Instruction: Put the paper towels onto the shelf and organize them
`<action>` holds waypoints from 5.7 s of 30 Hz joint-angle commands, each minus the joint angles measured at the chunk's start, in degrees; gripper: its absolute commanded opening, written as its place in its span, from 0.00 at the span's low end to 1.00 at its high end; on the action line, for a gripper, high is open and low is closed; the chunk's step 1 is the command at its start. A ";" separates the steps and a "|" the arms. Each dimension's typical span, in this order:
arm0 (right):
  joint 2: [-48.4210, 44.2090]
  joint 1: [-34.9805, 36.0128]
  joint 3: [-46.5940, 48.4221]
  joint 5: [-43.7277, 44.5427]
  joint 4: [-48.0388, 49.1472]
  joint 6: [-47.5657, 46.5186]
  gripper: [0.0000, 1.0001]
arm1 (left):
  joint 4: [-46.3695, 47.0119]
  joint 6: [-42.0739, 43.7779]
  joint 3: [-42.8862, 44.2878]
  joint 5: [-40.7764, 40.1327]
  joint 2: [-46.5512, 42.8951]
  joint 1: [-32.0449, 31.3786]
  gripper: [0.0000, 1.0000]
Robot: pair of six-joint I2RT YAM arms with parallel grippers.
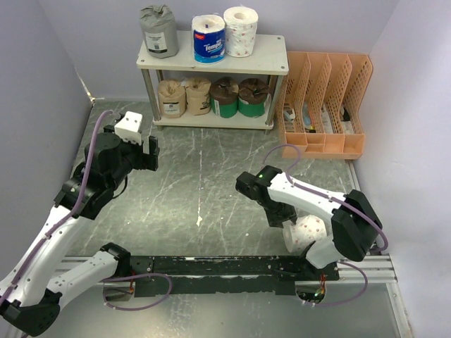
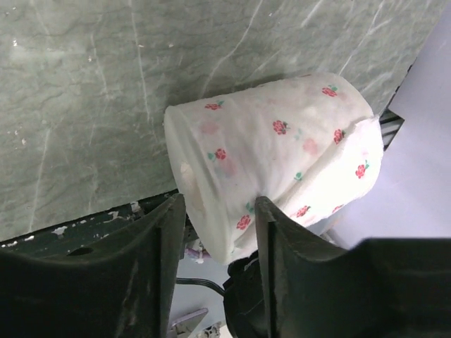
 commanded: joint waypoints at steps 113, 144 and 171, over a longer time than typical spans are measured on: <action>-5.44 -14.55 42.66 -15.92 40.97 -43.35 0.00 | 0.69 -2.66 -10.15 8.71 -2.09 17.38 0.96; 28.34 -15.47 79.25 16.60 64.53 -96.27 0.00 | 3.12 -2.27 -12.23 6.55 -3.48 18.63 0.96; 34.27 -19.08 80.13 7.45 69.59 -83.06 0.26 | 4.63 -2.09 -13.81 5.93 -3.55 19.33 0.96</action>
